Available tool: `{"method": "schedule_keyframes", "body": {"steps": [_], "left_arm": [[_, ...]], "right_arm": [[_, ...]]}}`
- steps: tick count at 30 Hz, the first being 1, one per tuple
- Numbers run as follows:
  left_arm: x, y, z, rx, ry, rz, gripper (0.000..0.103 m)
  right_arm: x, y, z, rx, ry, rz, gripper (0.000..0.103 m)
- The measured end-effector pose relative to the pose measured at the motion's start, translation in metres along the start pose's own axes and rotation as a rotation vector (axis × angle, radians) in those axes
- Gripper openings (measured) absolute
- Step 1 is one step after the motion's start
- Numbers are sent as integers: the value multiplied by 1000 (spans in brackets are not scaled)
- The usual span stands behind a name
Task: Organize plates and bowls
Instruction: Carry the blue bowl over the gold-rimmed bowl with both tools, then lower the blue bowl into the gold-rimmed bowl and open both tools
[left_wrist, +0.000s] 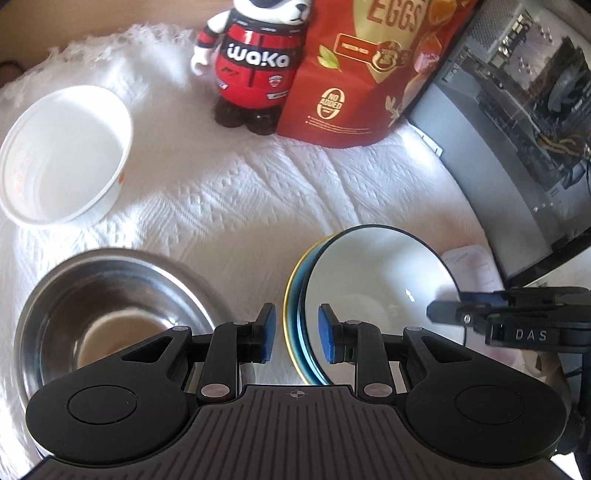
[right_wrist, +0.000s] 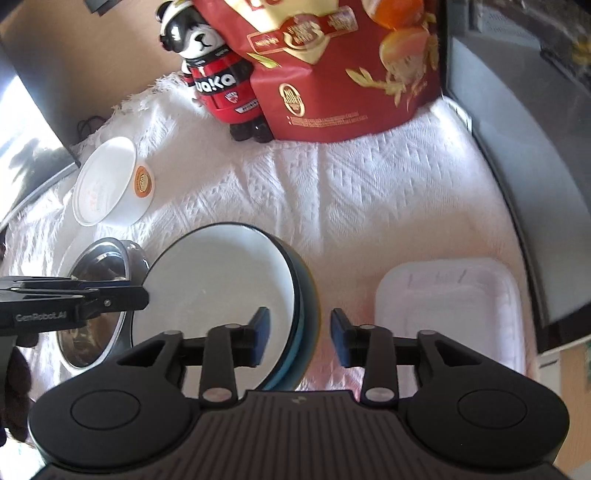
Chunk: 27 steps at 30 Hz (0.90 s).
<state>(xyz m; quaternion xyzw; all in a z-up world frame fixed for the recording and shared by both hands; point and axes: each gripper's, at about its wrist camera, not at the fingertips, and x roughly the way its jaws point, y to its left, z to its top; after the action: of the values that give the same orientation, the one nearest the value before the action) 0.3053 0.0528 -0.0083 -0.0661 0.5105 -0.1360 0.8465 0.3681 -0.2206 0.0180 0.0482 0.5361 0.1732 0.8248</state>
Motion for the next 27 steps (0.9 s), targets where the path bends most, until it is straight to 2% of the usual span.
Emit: {"method": "schedule_keyframes", "body": {"steps": [4, 6, 9, 12, 14, 17, 20, 23, 27], "left_arm": [[10, -3, 3, 30, -4, 40, 27], [17, -1, 7, 21, 6, 40, 31], [28, 6, 13, -20, 36, 7, 31], [37, 16, 20, -95, 71, -63, 31], [41, 19, 22, -110, 80, -73, 31], [47, 18, 22, -102, 95, -71, 31], [53, 15, 19, -95, 117, -104, 32], [57, 11, 17, -74, 110, -83, 31], [58, 9, 17, -95, 115, -69, 35]], "right_arm": [[10, -7, -7, 52, 36, 22, 42], [17, -11, -9, 75, 55, 31, 42], [27, -16, -12, 125, 84, 61, 44], [39, -20, -12, 175, 116, 102, 44], [47, -21, -12, 195, 142, 127, 44], [57, -21, -13, 211, 174, 160, 44], [62, -19, -12, 213, 192, 202, 43], [63, -16, -9, 185, 198, 198, 43], [63, -14, -7, 151, 201, 196, 43]]}}
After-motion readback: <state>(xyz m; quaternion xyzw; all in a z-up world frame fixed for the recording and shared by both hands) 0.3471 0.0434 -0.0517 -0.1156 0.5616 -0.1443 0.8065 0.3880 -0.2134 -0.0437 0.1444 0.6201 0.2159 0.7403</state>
